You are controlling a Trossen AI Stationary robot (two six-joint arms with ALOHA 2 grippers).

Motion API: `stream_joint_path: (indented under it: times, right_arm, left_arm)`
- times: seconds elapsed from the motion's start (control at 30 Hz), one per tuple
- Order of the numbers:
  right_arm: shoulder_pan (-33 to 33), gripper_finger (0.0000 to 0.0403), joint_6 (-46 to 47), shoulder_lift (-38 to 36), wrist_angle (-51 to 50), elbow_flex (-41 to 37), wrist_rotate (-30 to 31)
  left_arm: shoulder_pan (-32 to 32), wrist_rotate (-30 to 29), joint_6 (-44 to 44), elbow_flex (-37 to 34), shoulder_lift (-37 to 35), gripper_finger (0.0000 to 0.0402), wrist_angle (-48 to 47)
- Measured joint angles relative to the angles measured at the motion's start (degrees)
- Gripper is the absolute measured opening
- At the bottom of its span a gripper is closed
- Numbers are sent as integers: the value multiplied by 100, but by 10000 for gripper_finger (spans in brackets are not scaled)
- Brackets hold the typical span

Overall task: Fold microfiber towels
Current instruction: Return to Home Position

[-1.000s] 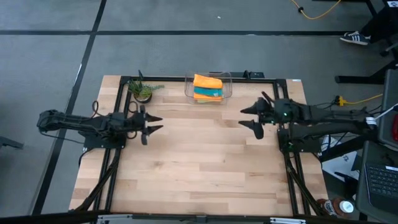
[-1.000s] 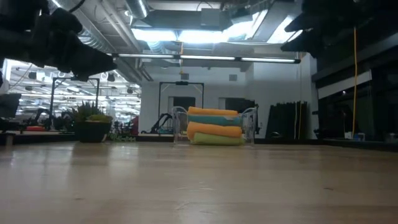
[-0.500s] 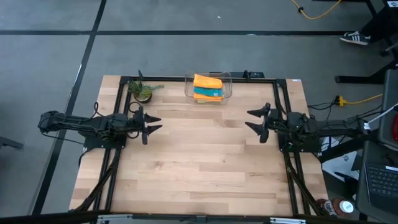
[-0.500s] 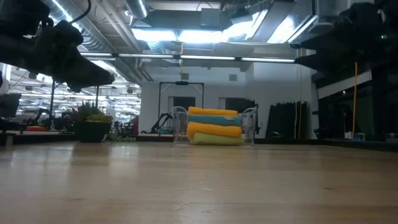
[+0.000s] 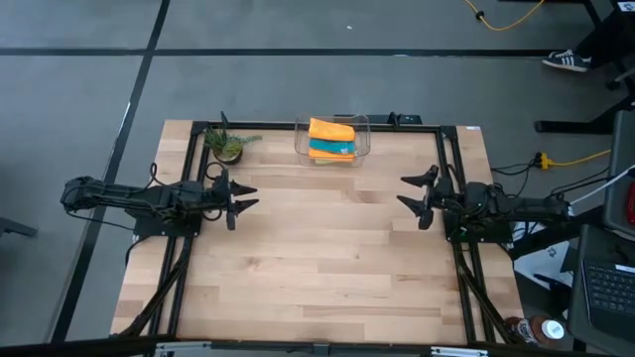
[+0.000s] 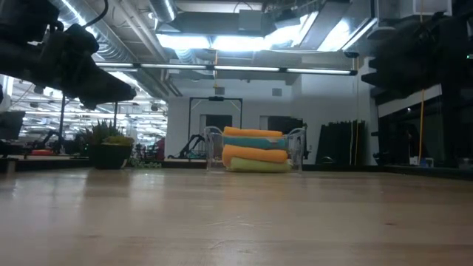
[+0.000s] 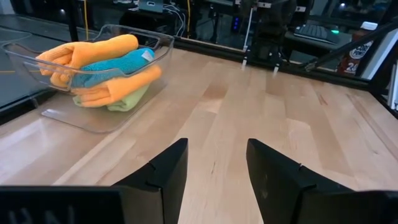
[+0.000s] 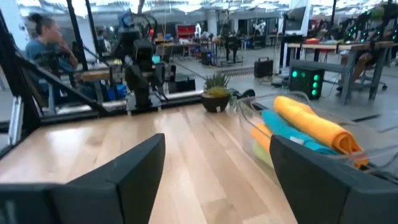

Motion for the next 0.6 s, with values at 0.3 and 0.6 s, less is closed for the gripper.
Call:
stream_joint_path:
  times: [0.3, 0.6]
  right_arm:
    - [0, 291, -10, 79, -24, -6, 13]
    - [0, 291, -10, 79, -22, -6, 13]
  left_arm:
    - [-2, 6, 0, 4, 0, 159, 2]
    - [-2, 11, 0, 4, 0, 159, 0]
